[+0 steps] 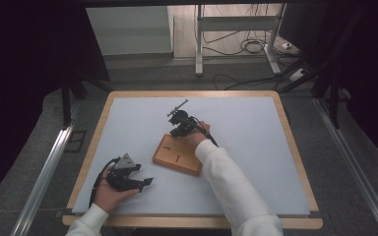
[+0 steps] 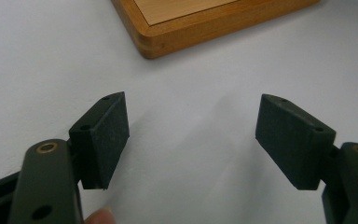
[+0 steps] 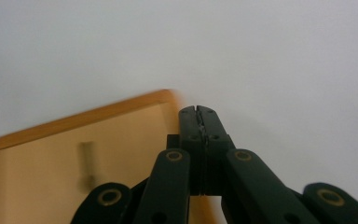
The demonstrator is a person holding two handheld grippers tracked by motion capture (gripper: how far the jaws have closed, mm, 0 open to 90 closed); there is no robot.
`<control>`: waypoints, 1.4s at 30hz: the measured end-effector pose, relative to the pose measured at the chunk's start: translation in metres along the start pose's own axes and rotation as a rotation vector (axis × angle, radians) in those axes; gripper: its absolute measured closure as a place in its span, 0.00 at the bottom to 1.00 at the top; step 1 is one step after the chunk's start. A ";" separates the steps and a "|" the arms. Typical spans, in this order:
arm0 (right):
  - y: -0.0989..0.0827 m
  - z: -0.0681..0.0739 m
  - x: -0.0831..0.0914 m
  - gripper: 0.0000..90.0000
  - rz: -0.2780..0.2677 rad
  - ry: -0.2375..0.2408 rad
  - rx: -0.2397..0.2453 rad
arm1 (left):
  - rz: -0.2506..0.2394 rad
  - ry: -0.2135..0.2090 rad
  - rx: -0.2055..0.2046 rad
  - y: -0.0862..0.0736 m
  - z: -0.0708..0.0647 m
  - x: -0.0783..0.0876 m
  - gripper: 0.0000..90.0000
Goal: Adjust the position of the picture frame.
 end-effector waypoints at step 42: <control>-0.013 0.060 0.002 1.00 0.050 0.075 0.251 | -0.036 0.029 0.027 -0.002 0.005 0.009 0.28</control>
Point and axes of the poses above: each handheld gripper's, and its own axes: x roughly backward along the jaws, y roughly out of its top, z roughly to its left, the point moved 2 cm from there along -x, roughly forward along the jaws, and after that the axes turned 14 degrees about -y, right-handed, at the moved point
